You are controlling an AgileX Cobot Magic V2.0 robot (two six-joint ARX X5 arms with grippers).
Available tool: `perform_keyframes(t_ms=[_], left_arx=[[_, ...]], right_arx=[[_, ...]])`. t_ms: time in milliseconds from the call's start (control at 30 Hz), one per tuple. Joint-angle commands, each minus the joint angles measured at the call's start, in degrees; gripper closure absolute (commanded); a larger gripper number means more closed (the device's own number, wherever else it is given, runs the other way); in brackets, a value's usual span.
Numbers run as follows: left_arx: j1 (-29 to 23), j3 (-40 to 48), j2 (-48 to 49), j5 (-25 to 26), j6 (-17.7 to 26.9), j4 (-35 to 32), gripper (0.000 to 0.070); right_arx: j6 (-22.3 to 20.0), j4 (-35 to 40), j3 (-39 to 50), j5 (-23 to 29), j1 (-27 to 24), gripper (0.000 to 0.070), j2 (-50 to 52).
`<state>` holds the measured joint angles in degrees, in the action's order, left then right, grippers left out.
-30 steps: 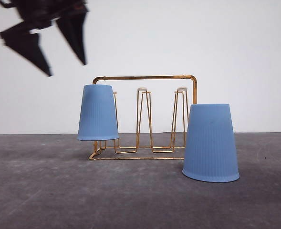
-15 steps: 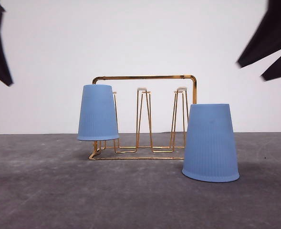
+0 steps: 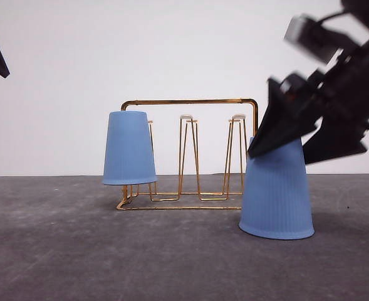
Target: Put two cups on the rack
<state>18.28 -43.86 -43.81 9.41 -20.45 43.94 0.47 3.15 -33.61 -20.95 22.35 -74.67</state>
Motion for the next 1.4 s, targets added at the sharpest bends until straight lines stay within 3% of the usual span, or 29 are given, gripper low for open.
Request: perform_keyframes(t_ms=[0, 100, 167, 267, 500, 633, 967, 1367], left_arx=[[0.2, -0.8, -0.3, 0.3, -0.2, -0.2, 0.0197], [0.2, -0.8, -0.3, 0.3, -0.2, -0.2, 0.0197], [0.2, -0.8, -0.3, 0.3, -0.2, -0.2, 0.0197], [0.2, -0.8, -0.3, 0.3, -0.2, -0.2, 0.0197], [0.2, -0.8, -0.3, 0.3, -0.2, -0.3, 0.0197], [0.2, -0.8, -0.3, 0.3, -0.2, -0.3, 0.0197], [0.2, -0.8, -0.3, 0.3, -0.2, -2.8, 0.0197], [0.2, -0.8, -0.3, 0.2, -0.2, -3.3, 0.0197]], right_arx=[[1.0, 1.3, -0.7, 0.2, 0.4, 0.0138, -1.7], [2.0, 0.9, -0.7, 1.1, 0.4, 0.0316, -2.1], [2.5, -0.2, -0.9, 1.2, 0.4, 0.0367, -1.4], [3.5, -6.4, -3.1, 1.7, 0.4, 0.0367, 0.6], [2.8, -30.1, -18.4, 1.8, 0.4, 0.0366, 3.6], [2.2, -36.9, -28.2, 3.0, 0.4, 0.0366, 3.6], [0.1, -34.6, -43.0, 6.0, 0.4, 0.0365, 0.0], [-2.4, -28.0, -43.7, 7.5, 0.4, 0.0365, -16.1]])
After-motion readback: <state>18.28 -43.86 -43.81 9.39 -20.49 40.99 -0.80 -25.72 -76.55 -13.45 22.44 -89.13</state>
